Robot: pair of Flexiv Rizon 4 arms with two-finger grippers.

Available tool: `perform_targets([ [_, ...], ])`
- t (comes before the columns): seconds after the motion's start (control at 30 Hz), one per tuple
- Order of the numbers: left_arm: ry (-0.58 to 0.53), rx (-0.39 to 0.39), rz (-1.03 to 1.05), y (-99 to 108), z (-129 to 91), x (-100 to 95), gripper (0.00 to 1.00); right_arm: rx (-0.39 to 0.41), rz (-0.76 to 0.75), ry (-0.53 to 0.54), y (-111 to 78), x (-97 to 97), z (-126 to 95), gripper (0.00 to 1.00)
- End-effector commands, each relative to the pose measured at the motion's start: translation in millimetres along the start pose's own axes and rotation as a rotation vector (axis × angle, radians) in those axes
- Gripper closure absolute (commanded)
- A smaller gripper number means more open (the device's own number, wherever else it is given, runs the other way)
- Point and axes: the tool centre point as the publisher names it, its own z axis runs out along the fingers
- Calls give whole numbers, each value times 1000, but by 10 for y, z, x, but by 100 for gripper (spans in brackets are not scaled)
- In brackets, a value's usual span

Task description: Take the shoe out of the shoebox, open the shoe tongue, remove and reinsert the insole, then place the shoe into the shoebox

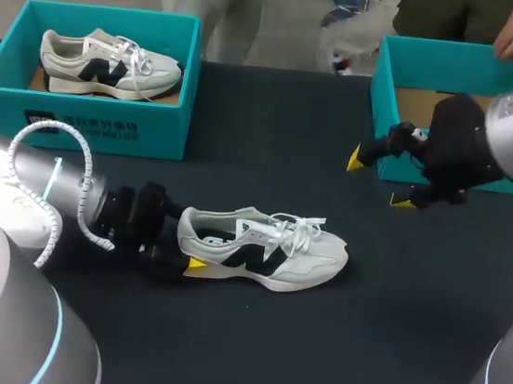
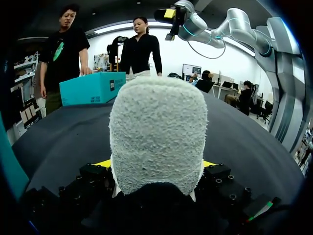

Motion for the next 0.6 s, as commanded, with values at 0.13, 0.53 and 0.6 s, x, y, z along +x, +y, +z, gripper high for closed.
perform_targets([
  [0.13, 0, -3, 0, 4, 7, 1, 100, 2, 2, -3, 37, 36, 171, 0],
  [0.53, 0, -3, 0, 4, 7, 1, 100, -58, -51, -169, 79, 249, 317, 0],
  [0.6, 0, -3, 0, 4, 7, 1, 100, -63, -66, -227, 88, 310, 365, 0],
])
